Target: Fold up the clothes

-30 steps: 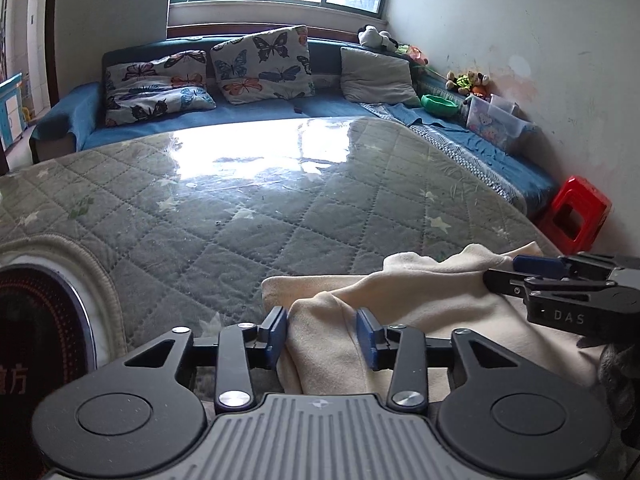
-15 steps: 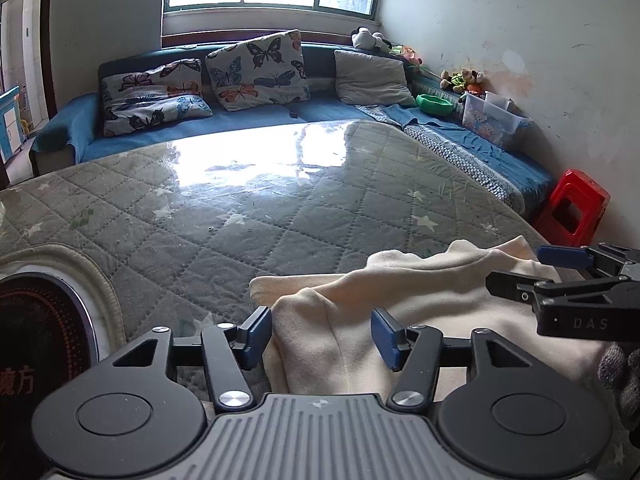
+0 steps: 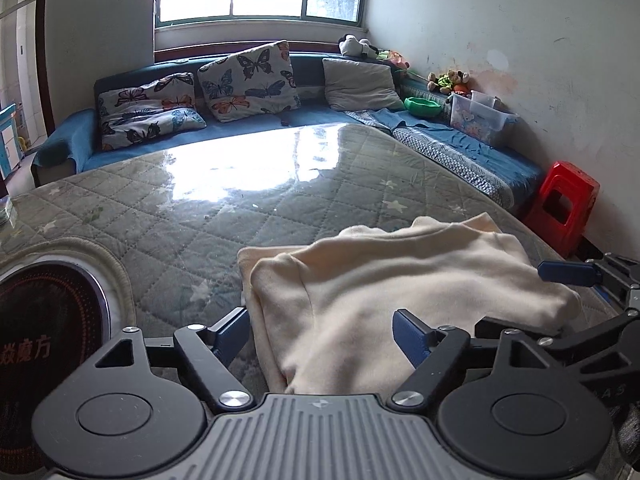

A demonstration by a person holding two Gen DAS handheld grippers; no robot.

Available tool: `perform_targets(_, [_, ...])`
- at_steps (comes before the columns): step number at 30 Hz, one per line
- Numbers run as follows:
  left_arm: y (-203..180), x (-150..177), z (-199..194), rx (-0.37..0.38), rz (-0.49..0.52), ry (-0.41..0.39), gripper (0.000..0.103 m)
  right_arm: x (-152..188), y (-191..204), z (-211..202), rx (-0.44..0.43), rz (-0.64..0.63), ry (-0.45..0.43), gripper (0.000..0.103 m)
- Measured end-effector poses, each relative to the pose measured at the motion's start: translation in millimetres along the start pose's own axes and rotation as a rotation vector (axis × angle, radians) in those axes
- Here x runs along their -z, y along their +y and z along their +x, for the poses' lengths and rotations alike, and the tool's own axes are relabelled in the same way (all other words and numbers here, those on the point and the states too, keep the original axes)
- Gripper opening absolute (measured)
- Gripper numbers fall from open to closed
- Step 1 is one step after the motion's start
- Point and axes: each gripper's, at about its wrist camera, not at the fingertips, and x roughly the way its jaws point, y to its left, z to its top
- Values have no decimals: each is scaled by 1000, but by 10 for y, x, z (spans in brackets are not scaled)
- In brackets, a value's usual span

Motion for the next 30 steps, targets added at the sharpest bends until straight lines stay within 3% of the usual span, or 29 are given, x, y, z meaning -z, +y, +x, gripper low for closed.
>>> perform_targets(5, [-49,108,7,-17,23,10,85,178,33,138,30,-9,51,103])
perform_targets(17, [-22,238,23,-27,-1,16,94,259,20,145,29,1,20,103])
perform_targets(20, [-24,257,26,-27,-6,19,103,270,26,148,31,-4,21,103])
perform_targets(30, [18,337,60,-5,-59,38,103,279,21,159,30,-1,23,103])
